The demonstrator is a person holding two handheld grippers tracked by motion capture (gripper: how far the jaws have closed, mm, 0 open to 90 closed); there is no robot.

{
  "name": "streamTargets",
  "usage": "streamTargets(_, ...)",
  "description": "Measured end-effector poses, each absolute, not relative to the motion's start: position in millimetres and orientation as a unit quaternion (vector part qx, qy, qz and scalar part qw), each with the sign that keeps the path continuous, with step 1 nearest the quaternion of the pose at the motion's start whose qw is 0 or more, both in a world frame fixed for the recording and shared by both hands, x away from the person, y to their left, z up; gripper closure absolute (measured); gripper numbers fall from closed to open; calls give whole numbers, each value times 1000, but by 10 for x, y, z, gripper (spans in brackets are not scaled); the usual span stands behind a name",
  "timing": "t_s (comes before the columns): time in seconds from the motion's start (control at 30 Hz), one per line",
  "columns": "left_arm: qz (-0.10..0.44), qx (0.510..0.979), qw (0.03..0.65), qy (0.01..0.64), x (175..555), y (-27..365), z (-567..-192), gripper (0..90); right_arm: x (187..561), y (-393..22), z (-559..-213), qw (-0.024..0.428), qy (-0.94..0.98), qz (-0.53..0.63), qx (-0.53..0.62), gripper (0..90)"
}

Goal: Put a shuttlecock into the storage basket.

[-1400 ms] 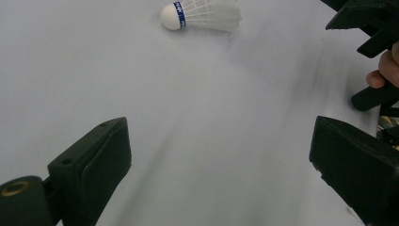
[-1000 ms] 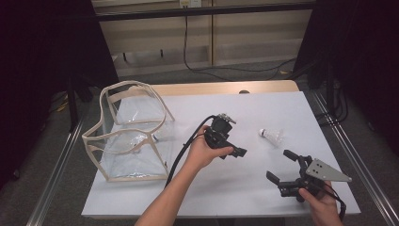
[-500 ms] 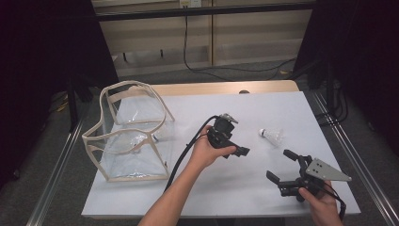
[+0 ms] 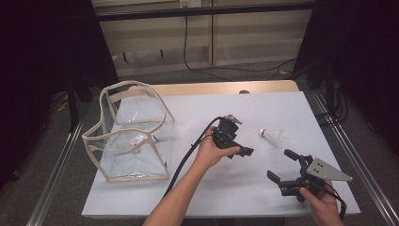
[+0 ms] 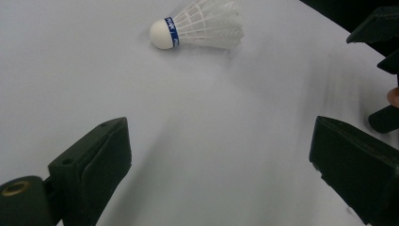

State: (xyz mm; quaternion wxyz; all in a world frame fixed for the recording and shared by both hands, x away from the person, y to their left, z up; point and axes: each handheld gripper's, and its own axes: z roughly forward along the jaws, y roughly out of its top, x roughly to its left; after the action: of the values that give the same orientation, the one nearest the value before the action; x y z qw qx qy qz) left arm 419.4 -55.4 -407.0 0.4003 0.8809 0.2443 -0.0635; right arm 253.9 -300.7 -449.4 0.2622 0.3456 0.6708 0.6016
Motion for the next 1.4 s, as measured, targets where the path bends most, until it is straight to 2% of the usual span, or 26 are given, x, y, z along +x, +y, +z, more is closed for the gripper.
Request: streamTargets(1.4, -51, 873, 417, 248, 4391, -860, -4287, 71, 2539, -3024, -4500, 260, 670, 602, 348, 6)
